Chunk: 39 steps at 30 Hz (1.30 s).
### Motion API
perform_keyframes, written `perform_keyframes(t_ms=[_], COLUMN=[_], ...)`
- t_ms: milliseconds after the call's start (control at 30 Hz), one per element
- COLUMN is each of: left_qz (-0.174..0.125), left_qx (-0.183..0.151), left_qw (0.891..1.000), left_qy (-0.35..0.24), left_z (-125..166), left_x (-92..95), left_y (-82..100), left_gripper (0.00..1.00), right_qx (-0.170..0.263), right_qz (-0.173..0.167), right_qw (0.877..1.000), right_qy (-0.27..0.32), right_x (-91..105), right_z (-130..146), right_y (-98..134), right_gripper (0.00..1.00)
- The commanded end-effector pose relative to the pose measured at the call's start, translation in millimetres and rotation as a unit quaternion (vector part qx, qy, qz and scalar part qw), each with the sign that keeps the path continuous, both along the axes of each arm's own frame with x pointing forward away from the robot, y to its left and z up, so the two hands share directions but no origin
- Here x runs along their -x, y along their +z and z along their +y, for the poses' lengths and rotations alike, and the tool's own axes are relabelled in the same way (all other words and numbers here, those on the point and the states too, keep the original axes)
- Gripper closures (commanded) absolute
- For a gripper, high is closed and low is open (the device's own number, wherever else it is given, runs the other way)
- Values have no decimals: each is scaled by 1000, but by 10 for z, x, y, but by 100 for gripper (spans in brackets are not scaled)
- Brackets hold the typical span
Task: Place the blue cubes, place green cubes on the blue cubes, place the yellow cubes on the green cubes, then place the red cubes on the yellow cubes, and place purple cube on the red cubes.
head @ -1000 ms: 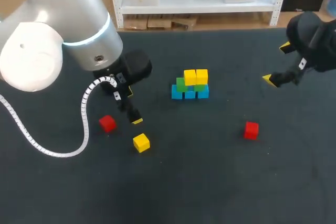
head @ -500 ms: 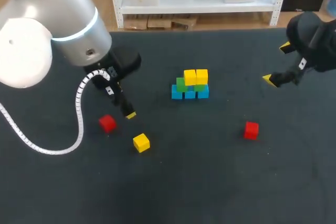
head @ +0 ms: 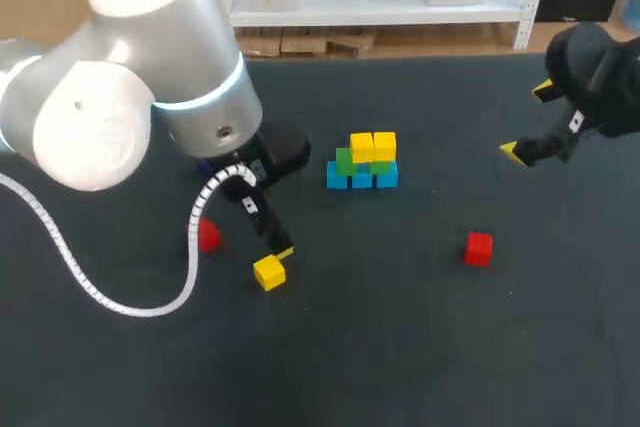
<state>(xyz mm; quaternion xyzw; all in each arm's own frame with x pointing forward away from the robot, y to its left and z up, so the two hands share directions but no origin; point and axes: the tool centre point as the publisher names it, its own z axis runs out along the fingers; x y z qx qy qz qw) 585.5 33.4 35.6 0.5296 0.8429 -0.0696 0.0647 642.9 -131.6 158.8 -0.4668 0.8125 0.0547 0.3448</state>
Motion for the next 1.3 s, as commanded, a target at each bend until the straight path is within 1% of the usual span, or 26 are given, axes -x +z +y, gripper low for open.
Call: perform_keyframes(t_ms=[33, 267, 367, 567, 767, 1067, 1100, 1200, 1233, 1267, 1300], left_qz=[1, 6, 11, 22, 31, 32, 33, 35, 36, 37, 38], left_qx=[-4, -12, -12, -20, -34, -45, -49, -53, -54, -54, -54], left_qw=[1000, 1000, 1000, 1000, 999, 998, 998, 998, 998, 998, 998], left_qy=[8, 15, 13, 3, 11, 21, 22, 20, 19, 18, 16], left_z=[61, 103, 64, -43, -42, 9, 12, 14, 11, 7, 3], left_x=[37, 128, 167, 276, 352, 367, 364, 354, 350, 346, 342], left_y=[-97, -159, -173, -261, -358, -381, -389, -411, -418, -425, -429], left_gripper=[0, 0, 0, 0, 0, 0, 2, 0, 8, 25, 31], right_qx=[27, 27, 27, 27, 27, 27, 27, 27, 27, 27, 27], right_qz=[-64, -64, -64, -64, -64, -64, -64, -64, -64, -64, -64], right_qw=[996, 996, 996, 996, 996, 996, 996, 996, 996, 996, 996], right_qy=[-54, -54, -54, -54, -54, -54, -54, -54, -54, -54, -54], right_x=[17, 17, 17, 17, 17, 17, 17, 17, 17, 17, 17], right_z=[16, 16, 16, 16, 16, 16, 16, 16, 16, 16, 16], right_y=[-30, -30, -30, -30, -30, -30, -30, -30, -30, -30, -30], right_gripper=[0, 0, 0, 0, 0, 0, 0, 0, 0, 0, 0])
